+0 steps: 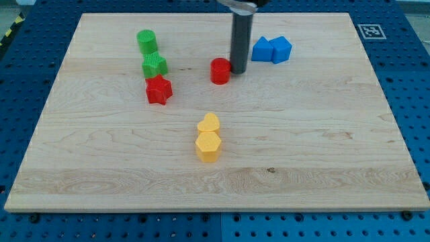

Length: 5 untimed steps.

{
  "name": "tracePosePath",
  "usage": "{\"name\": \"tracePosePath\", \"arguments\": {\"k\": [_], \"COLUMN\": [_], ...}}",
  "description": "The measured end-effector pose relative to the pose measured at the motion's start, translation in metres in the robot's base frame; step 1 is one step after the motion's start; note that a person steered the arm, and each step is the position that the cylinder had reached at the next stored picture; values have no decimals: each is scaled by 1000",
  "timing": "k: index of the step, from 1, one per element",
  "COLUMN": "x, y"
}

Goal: Drag the red circle close towards the right side of the red star

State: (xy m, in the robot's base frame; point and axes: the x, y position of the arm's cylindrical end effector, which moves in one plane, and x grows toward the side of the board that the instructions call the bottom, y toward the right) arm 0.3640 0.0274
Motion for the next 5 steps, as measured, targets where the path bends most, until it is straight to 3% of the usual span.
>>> {"name": "tracePosePath", "arguments": {"k": [3, 5], "x": [-16, 16], "y": [-34, -58]}}
